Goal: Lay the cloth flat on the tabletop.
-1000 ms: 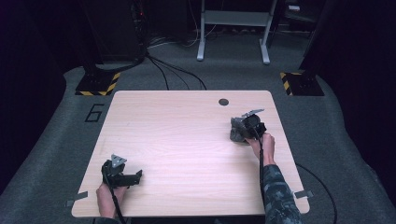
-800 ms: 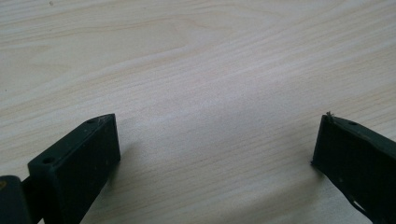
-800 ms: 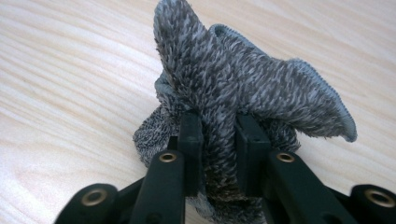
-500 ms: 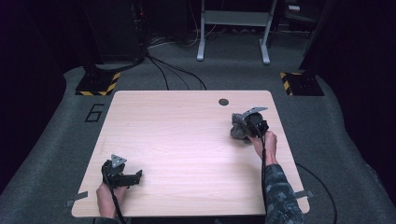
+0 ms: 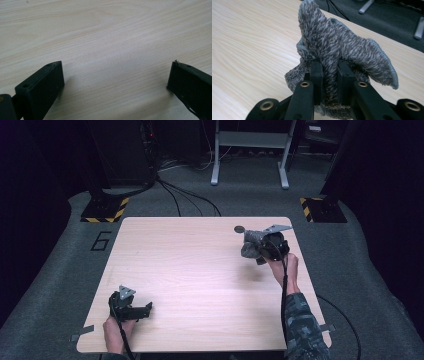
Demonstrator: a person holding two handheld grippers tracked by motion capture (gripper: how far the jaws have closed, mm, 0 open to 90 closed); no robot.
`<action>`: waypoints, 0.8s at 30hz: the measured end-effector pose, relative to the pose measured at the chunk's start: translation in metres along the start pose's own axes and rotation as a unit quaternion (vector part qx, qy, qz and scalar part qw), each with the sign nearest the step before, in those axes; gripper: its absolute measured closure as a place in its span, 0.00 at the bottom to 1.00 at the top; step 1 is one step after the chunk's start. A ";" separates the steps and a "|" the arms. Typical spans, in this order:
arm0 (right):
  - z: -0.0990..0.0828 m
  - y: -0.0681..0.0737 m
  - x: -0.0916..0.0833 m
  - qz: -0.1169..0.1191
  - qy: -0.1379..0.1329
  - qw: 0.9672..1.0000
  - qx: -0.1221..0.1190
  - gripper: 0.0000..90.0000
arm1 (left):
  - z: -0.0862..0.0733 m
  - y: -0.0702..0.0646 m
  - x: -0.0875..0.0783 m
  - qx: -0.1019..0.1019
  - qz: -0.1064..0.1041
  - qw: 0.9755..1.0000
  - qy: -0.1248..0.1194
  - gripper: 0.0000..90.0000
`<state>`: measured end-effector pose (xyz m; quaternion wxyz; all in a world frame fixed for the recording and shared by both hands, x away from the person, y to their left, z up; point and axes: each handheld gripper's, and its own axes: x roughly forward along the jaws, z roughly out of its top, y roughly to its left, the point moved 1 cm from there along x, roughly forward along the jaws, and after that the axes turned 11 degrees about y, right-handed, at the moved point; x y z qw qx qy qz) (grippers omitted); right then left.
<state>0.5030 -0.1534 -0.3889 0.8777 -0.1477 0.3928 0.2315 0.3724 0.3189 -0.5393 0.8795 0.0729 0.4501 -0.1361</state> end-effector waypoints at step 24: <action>0.015 0.097 0.006 0.121 0.016 0.992 -0.039 0.53 | 0.000 0.000 0.000 0.000 0.001 1.000 0.000 0.01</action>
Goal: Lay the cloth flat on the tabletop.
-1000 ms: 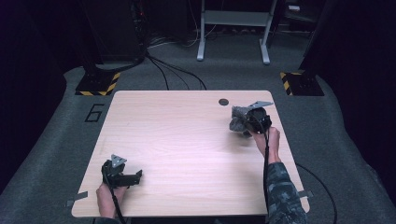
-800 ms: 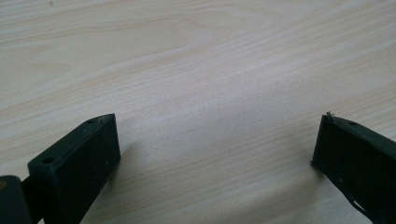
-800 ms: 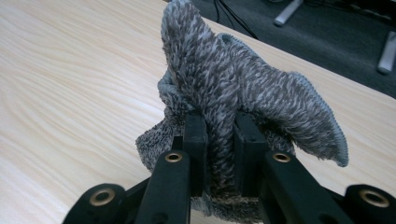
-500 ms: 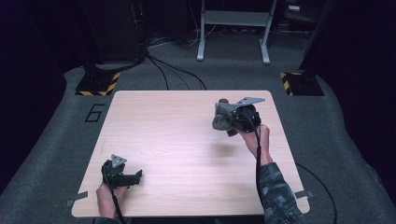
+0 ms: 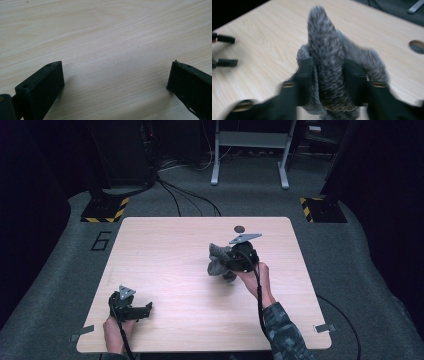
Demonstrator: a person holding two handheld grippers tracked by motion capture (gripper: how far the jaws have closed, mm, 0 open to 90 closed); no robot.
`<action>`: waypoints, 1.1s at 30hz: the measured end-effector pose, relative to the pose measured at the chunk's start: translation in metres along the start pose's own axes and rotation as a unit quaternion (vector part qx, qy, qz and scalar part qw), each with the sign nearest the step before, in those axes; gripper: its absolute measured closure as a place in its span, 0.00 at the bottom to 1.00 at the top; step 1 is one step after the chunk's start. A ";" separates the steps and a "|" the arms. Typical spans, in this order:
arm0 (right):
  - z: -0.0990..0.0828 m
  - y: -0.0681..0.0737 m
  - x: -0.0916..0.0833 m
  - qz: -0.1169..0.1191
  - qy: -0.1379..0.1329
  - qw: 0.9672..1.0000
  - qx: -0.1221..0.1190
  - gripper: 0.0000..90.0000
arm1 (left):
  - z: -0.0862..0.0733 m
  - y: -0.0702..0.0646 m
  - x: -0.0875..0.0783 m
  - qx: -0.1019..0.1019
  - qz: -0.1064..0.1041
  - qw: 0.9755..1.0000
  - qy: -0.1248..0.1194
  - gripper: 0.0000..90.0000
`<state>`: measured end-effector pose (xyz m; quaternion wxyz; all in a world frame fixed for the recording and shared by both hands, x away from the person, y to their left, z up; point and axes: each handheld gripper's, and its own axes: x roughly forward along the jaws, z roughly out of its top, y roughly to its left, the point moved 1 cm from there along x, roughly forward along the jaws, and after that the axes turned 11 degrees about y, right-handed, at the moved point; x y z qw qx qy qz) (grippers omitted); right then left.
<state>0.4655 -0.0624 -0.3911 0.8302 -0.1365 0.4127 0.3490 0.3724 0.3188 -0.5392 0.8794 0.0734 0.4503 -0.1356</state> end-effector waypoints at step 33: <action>-0.075 -0.046 0.020 -0.026 0.021 0.997 0.065 0.22 | 0.068 -0.051 -0.016 0.072 -0.061 0.996 -0.003 0.01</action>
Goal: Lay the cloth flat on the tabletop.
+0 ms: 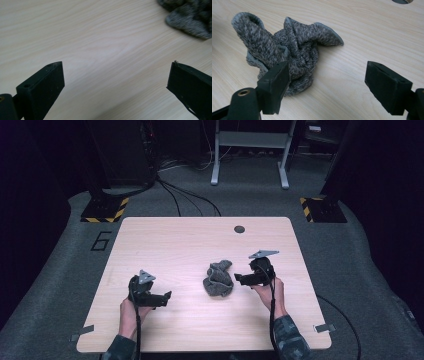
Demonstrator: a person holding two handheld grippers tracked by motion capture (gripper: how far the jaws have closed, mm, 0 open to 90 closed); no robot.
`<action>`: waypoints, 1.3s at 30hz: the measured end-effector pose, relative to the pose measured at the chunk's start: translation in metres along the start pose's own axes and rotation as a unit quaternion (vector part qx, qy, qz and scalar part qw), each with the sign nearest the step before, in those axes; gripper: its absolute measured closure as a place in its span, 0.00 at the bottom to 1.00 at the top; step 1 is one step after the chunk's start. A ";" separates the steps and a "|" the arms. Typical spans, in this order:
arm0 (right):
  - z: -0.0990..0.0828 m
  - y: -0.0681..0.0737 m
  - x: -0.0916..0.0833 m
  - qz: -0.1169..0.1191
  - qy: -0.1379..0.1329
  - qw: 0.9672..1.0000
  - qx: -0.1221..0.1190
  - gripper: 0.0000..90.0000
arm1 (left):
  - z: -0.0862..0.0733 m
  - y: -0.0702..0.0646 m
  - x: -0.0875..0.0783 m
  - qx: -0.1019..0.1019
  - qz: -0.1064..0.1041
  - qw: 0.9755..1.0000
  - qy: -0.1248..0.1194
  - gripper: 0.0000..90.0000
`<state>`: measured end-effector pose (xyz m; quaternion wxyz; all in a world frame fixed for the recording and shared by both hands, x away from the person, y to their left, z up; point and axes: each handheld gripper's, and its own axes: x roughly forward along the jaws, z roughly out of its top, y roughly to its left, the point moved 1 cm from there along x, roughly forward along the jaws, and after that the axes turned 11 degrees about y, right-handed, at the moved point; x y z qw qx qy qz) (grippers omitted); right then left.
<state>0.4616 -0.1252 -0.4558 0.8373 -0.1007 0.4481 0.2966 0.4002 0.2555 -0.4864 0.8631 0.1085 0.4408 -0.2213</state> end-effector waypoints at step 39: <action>-0.019 0.007 0.027 0.000 0.033 0.999 0.015 0.57 | 0.101 -0.096 0.045 0.099 -0.125 0.987 -0.019 0.97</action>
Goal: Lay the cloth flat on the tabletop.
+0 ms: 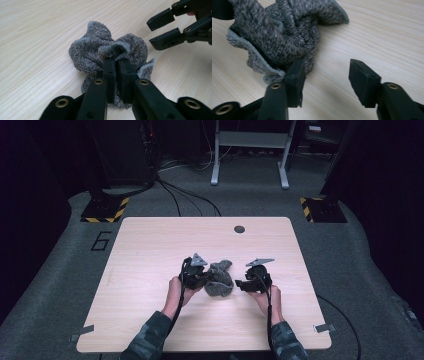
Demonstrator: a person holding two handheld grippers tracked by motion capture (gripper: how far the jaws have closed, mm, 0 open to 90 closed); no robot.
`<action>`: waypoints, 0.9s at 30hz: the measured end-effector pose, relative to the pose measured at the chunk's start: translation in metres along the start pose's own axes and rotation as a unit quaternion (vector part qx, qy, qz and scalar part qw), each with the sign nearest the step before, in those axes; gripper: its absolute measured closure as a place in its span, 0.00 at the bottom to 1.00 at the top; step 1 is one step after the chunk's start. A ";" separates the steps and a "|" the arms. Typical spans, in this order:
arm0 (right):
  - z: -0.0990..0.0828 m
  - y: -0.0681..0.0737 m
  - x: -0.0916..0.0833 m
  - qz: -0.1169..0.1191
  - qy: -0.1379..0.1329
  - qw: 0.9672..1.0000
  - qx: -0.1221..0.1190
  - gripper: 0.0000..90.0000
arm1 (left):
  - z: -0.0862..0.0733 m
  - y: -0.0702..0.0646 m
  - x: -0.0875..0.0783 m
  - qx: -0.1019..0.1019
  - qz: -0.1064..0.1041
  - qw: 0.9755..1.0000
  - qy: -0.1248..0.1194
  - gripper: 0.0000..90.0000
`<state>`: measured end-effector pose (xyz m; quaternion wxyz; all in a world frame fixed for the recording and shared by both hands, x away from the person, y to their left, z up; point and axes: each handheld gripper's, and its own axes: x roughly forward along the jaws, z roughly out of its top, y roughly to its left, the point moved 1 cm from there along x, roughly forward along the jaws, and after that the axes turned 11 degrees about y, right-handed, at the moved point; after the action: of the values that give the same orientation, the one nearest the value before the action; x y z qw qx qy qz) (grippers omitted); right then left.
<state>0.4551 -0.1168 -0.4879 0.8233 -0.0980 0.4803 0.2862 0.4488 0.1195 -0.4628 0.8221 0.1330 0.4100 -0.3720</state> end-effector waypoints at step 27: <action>0.009 0.022 0.039 0.038 0.045 0.998 -0.030 0.98 | -0.015 0.012 -0.011 -0.021 -0.012 0.999 -0.029 0.98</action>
<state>0.4639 -0.0807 -0.5135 0.7861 -0.1169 0.5112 0.3271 0.4445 0.1409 -0.4643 0.8317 0.1002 0.3953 -0.3767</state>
